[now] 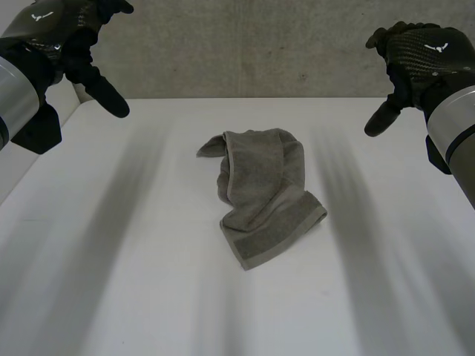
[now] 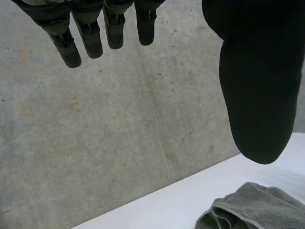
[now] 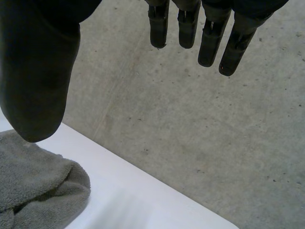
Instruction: Fold the towel.
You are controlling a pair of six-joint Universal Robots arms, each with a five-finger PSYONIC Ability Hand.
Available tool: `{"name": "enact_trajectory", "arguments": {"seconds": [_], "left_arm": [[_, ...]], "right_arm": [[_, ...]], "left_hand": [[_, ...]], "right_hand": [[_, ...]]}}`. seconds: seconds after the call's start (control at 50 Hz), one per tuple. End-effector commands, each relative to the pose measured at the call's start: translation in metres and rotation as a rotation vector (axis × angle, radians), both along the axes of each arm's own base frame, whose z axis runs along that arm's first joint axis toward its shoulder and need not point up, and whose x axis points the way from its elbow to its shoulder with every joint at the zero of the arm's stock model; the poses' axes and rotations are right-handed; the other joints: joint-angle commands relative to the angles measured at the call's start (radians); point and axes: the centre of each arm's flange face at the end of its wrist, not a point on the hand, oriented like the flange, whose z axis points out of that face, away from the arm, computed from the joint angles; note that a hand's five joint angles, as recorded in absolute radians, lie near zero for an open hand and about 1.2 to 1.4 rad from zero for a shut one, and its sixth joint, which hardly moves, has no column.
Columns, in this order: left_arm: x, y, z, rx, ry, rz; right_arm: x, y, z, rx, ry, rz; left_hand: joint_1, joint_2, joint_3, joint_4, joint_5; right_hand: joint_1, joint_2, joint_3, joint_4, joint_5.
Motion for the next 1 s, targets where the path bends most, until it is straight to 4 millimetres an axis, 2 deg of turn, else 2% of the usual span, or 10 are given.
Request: {"name": "enact_trajectory", "arguments": {"seconds": [0.02,0.22,0.38,0.52,0.7,0.76,0.8,0.84,0.86,1.0], "left_arm": [[0.0,0.0,-0.002,0.005,0.001,-0.007],[-0.001,-0.001,0.001,-0.02,0.01,-0.007],[-0.001,-0.002,0.001,-0.027,0.012,-0.007],[-0.002,-0.004,-0.002,-0.035,0.013,-0.007],[-0.003,-0.007,-0.005,-0.074,0.026,-0.009],[-0.004,-0.008,-0.007,-0.078,0.026,-0.01],[-0.004,-0.009,-0.007,-0.078,0.026,-0.012],[-0.005,-0.009,-0.008,-0.076,0.025,-0.013],[-0.005,-0.009,-0.008,-0.076,0.025,-0.013],[-0.006,-0.01,-0.011,-0.065,0.021,-0.016]], "right_arm": [[0.003,0.002,-0.003,0.006,0.006,0.027],[0.031,-0.007,-0.022,0.028,0.061,0.189],[0.077,-0.055,-0.058,0.127,-0.078,0.262],[0.128,-0.088,-0.129,0.198,-0.101,0.311],[0.143,-0.101,-0.216,0.33,-0.047,0.305],[0.143,-0.098,-0.221,0.353,-0.035,0.304],[0.149,-0.085,-0.215,0.379,-0.017,0.323],[0.149,-0.085,-0.215,0.379,-0.017,0.323],[0.152,-0.076,-0.197,0.372,-0.013,0.34],[0.128,-0.023,-0.128,0.357,0.227,0.473]], "left_hand": [[0.005,0.006,0.006,-0.027,-0.024],[0.008,0.009,0.009,-0.024,-0.022],[0.008,0.009,0.009,-0.024,-0.022],[0.008,0.009,0.009,-0.024,-0.022],[0.008,0.009,0.009,-0.024,-0.022],[0.008,0.009,0.009,-0.024,-0.022],[0.008,0.009,0.009,-0.024,-0.022],[0.008,0.009,0.009,-0.024,-0.022],[0.008,0.009,0.009,-0.024,-0.022],[0.008,0.009,0.009,-0.024,-0.022]], "right_hand": [[-0.054,-0.082,-0.075,-0.092,-0.061],[-0.054,-0.082,-0.075,-0.092,-0.061],[-0.054,-0.082,-0.075,-0.092,-0.061],[-0.054,-0.082,-0.075,-0.092,-0.061],[-0.054,-0.082,-0.075,-0.092,-0.061],[-0.035,-0.063,-0.056,-0.073,-0.042],[0.587,0.559,0.566,0.549,0.58],[0.591,0.562,0.569,0.552,0.584],[1.082,1.053,1.06,1.044,1.075],[1.168,1.139,1.147,1.13,1.161]]}}
